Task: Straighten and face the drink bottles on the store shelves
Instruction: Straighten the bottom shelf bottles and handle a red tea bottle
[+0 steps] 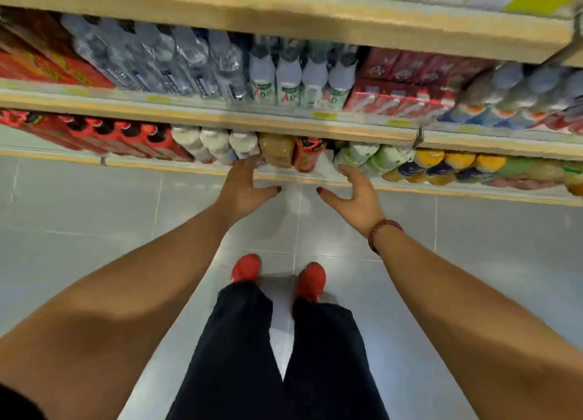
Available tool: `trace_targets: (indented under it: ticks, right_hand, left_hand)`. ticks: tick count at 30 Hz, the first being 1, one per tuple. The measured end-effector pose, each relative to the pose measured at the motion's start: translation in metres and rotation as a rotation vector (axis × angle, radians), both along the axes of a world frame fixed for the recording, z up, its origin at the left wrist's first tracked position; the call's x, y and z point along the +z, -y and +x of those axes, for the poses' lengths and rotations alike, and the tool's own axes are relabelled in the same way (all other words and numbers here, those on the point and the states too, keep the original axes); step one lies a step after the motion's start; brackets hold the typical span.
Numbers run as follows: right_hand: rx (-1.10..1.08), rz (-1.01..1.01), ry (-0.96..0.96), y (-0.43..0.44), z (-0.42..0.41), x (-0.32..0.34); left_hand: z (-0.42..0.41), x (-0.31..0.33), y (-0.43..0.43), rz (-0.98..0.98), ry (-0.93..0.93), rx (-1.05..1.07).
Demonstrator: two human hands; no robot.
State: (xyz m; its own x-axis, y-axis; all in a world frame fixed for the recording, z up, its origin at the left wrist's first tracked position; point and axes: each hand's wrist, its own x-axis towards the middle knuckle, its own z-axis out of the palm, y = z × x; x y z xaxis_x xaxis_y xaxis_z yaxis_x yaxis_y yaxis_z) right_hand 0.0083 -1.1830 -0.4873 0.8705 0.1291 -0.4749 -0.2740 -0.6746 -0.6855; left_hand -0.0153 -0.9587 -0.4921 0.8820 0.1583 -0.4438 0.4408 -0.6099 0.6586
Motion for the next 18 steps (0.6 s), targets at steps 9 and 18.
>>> trace_targets:
  ticks: [9,18]
  right_hand:
    - [-0.182,0.193,-0.016,0.008,0.051,-0.135]
    - [-0.394,0.443,-0.052,-0.013,0.091,-0.27]
  left_hand:
    - [0.017,-0.122,0.028,-0.153,-0.014,0.18]
    - [0.055,-0.252,0.045,-0.486,0.077,0.379]
